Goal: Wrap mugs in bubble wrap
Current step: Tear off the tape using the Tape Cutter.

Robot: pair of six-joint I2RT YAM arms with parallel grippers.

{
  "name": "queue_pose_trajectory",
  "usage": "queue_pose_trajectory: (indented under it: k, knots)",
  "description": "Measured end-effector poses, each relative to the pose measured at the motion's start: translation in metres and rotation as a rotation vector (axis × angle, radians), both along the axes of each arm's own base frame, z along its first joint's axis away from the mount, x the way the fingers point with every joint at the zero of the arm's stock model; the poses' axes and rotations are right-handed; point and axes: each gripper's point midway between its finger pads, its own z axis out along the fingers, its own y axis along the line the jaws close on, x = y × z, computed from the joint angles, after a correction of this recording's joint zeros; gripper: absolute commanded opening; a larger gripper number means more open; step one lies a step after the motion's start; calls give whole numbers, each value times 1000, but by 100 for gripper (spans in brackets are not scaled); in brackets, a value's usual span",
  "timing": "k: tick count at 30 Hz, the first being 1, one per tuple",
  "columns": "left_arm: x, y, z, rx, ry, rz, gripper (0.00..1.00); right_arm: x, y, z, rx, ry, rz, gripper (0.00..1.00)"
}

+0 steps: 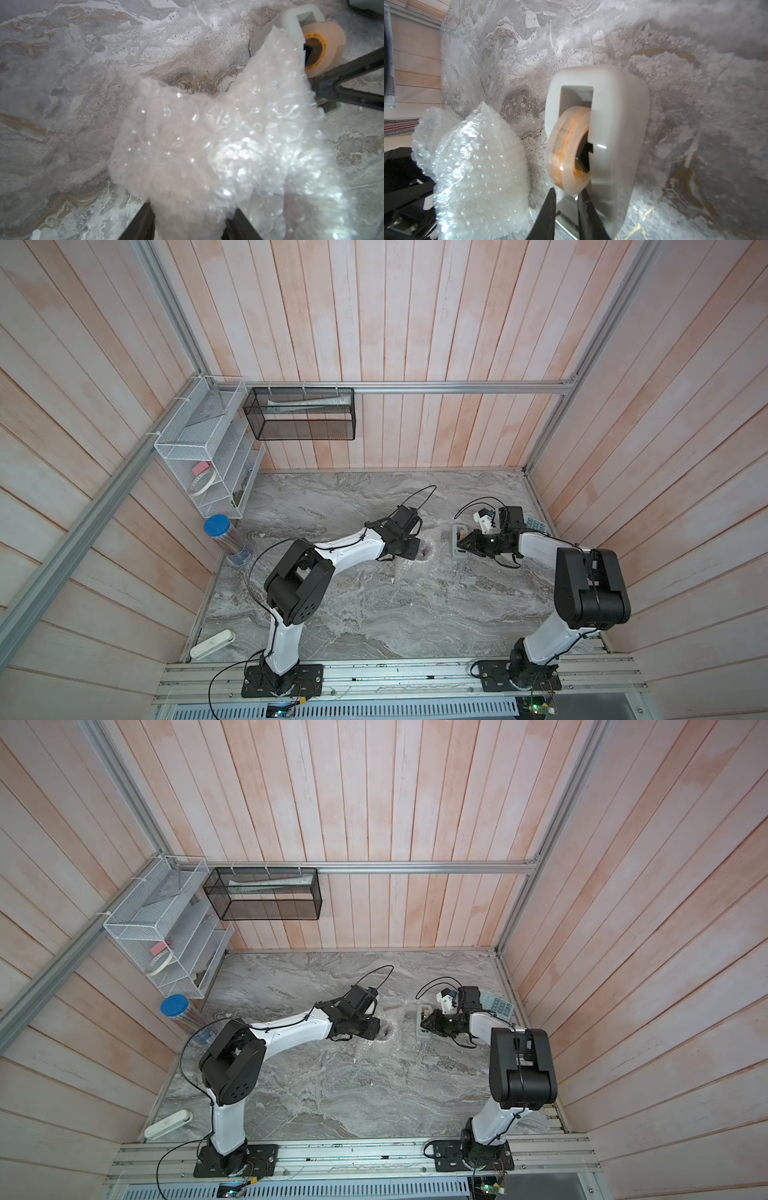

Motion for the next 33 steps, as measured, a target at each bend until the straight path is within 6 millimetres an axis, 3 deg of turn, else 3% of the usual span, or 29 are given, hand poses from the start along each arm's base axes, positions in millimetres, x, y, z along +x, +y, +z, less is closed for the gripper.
queue_pose_trajectory:
  k: [7, 12, 33]
  knots:
    - [0, 0, 0, 1, -1, -3, 51, 0, 0, 0, 0, 2, 0, 13]
    - [0, 0, 0, 1, -1, -3, 51, -1, 1, 0, 5, 5, 0, 0]
    - [0, 0, 0, 1, -2, -4, 51, -5, 5, 21, 44, -3, -10, 0]
